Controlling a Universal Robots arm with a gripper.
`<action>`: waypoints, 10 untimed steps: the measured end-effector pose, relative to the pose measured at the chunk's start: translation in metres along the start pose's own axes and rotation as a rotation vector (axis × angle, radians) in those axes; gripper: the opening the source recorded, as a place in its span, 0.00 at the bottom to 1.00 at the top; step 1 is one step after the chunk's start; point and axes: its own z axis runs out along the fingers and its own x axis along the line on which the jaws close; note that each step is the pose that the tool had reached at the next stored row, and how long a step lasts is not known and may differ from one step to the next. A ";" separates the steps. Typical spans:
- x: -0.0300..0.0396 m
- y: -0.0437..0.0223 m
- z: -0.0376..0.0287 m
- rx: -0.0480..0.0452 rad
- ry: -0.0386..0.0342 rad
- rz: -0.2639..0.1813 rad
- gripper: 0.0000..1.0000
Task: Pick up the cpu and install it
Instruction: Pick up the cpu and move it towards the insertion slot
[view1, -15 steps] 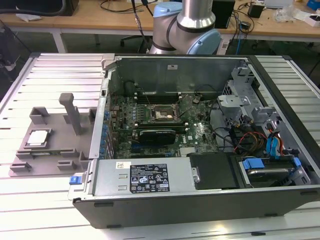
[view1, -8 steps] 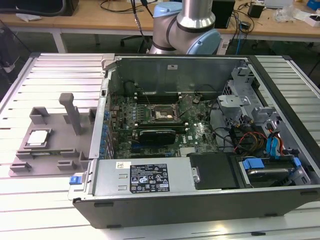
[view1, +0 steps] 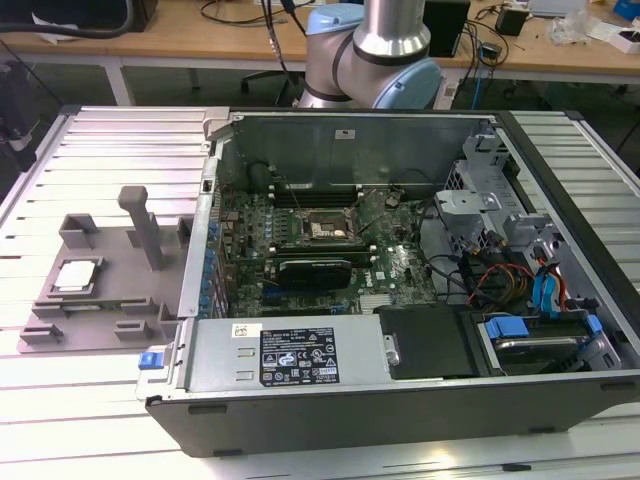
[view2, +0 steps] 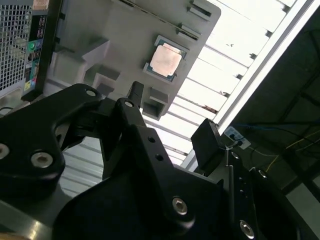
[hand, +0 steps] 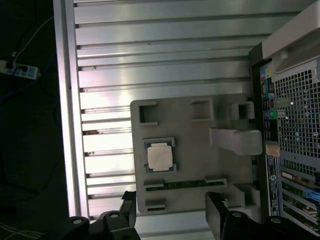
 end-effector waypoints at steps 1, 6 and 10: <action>-0.0001 0.0000 0.0011 0.0147 -0.0006 -0.013 0.66; 0.0000 0.0001 0.0041 0.0108 -0.0020 -0.099 0.66; 0.0000 0.0012 0.0071 0.0050 -0.0020 -0.112 0.65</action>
